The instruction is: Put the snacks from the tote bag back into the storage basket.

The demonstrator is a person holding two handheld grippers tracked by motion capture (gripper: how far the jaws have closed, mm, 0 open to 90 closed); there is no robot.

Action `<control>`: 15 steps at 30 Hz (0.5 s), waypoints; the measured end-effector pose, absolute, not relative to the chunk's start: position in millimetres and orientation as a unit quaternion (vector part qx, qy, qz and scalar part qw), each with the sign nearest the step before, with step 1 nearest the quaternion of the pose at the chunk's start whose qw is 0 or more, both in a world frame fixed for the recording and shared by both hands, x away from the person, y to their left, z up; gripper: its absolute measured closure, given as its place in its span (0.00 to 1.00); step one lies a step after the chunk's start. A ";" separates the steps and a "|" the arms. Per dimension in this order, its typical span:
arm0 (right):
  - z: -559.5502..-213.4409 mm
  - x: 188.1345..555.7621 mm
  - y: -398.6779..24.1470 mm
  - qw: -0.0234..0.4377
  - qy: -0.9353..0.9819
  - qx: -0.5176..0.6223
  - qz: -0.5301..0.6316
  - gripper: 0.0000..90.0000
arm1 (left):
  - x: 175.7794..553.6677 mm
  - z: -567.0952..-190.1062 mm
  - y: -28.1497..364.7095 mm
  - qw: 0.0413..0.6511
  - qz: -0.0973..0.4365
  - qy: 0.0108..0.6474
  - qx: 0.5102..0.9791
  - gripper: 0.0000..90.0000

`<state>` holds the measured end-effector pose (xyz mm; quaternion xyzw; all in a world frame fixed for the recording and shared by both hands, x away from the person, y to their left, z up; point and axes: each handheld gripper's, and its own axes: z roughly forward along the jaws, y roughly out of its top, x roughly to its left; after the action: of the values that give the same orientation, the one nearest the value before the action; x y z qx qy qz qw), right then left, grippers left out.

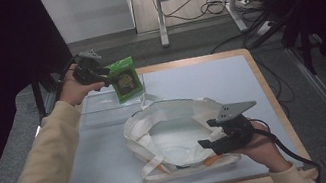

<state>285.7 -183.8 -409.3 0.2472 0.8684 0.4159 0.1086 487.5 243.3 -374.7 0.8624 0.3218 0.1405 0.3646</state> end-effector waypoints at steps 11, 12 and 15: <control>-410.4 286.0 -182.7 0.109 0.869 0.247 0.414 0.30 | 484.1 -409.6 254.3 0.324 0.157 0.398 0.844 0.89; -410.4 286.0 -182.7 0.108 0.869 0.247 0.414 0.30 | 487.2 -413.9 256.0 0.312 0.159 0.411 0.842 0.94; -410.0 285.9 -183.0 0.109 0.869 0.247 0.415 0.30 | 497.6 -425.4 259.9 0.295 0.168 0.439 0.832 0.99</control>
<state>285.9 -183.0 -410.0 0.2473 0.8687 0.4151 0.1090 497.6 259.9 -425.4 0.8316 0.4394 0.1680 0.2950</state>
